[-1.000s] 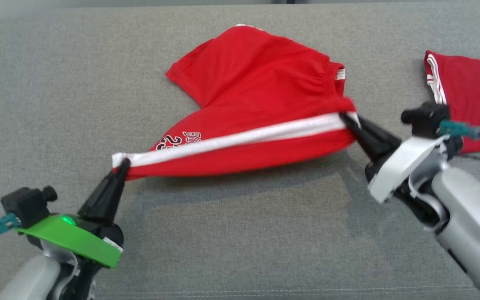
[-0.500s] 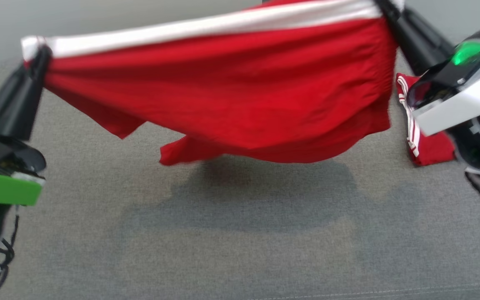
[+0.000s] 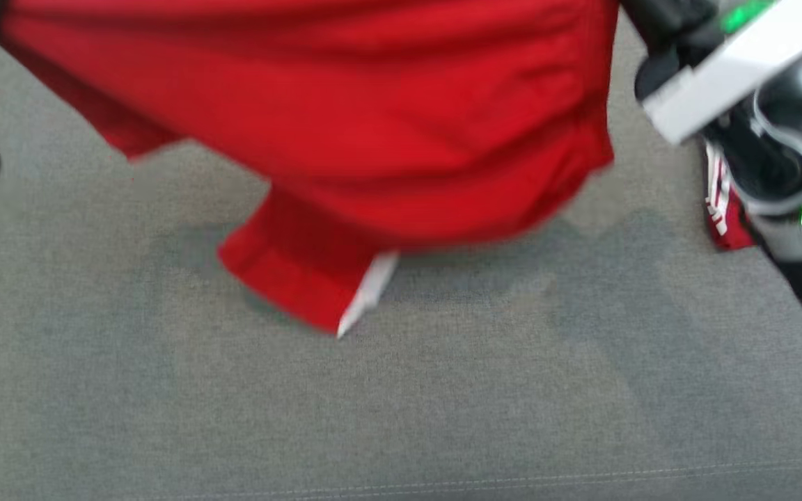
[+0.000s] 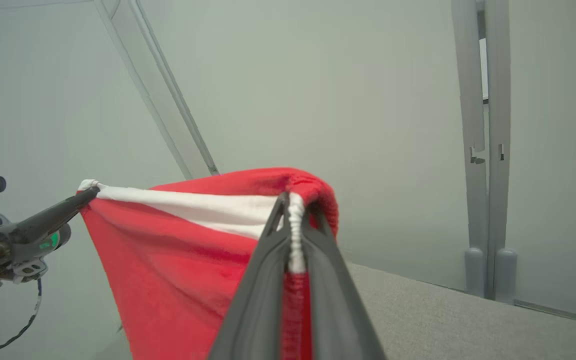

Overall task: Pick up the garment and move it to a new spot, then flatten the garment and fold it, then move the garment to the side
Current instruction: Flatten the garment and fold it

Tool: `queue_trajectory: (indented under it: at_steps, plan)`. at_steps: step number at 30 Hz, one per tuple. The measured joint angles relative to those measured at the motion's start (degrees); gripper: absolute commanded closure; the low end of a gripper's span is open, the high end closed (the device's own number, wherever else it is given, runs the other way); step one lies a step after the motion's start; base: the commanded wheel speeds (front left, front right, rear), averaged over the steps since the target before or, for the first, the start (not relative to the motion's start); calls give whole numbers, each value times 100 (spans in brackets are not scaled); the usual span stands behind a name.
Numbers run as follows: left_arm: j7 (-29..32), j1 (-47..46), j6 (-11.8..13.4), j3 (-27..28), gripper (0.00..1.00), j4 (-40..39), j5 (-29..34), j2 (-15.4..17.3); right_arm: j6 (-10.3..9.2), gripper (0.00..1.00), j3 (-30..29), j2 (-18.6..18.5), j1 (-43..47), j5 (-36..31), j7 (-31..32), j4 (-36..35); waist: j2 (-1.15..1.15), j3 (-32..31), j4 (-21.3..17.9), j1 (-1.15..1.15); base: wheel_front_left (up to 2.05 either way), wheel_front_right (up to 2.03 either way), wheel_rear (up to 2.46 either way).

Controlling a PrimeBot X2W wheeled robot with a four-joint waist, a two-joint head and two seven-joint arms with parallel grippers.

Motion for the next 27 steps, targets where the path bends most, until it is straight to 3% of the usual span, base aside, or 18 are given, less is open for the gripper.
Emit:
queue_trajectory:
  at_steps: [5,10,14,18,24,27]
  plan:
    - [-91,-1228,92,108,100,404,461,-169,-300,100,-149,474,-1471,-781,-359,213,0,366,18,0,0,0,0]
    - [-520,-1746,-82,118,100,322,712,-558,-289,100,-32,530,-1862,-1154,-625,283,0,737,29,0,0,0,0]
    - [-861,-1178,-367,-314,100,399,766,-991,-108,100,328,312,-994,-1301,-753,666,0,976,52,0,0,0,0]
    - [-1137,240,-389,-743,100,701,688,-1368,-110,100,392,101,449,-1193,-970,1103,0,1023,104,0,0,0,0]
    - [-1522,1552,-389,-779,100,937,582,-1354,-130,100,430,-83,1592,-1026,-1269,1233,0,819,107,0,0,0,0]
    - [-1652,1869,-391,-818,100,927,552,-1358,-22,100,537,-189,2053,-969,-1313,1233,0,675,106,0,0,0,0]
